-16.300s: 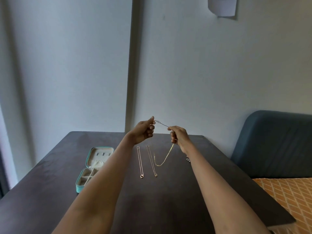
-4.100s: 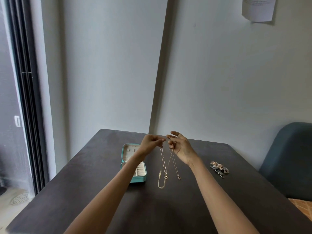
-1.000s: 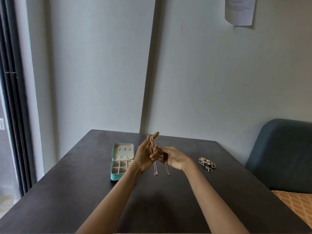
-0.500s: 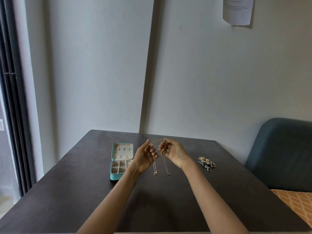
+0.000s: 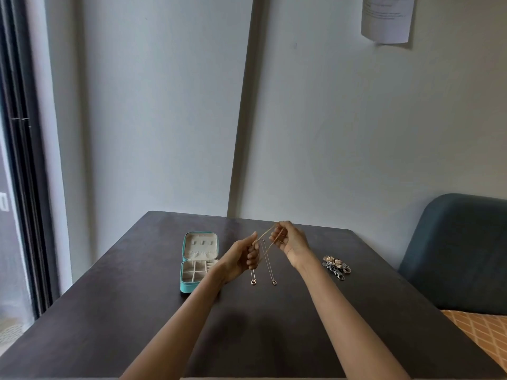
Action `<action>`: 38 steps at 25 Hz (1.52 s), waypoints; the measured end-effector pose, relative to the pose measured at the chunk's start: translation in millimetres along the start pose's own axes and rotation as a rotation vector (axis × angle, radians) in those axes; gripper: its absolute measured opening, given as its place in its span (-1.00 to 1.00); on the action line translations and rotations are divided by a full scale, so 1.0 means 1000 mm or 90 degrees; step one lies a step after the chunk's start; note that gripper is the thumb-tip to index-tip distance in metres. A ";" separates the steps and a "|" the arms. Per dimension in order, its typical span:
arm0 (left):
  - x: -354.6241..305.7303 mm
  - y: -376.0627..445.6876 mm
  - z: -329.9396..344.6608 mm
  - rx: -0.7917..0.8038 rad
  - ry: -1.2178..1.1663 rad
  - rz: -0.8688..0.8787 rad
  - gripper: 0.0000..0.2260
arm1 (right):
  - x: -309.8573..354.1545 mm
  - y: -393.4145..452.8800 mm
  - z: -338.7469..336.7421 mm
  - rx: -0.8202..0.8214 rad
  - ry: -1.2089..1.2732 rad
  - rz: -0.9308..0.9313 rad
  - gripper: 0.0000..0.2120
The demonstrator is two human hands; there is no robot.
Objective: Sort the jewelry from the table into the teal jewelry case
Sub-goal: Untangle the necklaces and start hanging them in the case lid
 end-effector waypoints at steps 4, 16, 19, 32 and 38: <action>-0.005 -0.001 0.002 0.016 -0.046 0.009 -0.63 | -0.008 0.000 -0.005 -0.012 0.113 0.063 -0.75; -0.004 0.013 -0.033 -0.258 0.002 0.085 -0.81 | -0.045 -0.024 0.023 0.246 -0.778 -0.084 -0.87; 0.001 0.014 -0.029 -0.238 0.174 -0.001 -0.85 | -0.035 -0.024 0.019 0.217 -0.774 -0.079 -0.86; 0.010 0.017 -0.008 -0.155 0.291 -0.129 -0.61 | -0.006 -0.030 0.025 0.061 -0.714 -0.304 -0.72; -0.003 0.017 -0.022 -0.187 0.407 -0.091 -0.58 | -0.029 -0.018 0.015 0.112 -0.574 -0.127 -0.77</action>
Point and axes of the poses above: each hand's wrist, its own y-axis towards the middle knuckle, its own z-axis out of the palm, x = y × z, the point moved 8 cm from there along y, towards the middle knuckle, and after that the axes turned 3 degrees about x, right-handed, at the moved point
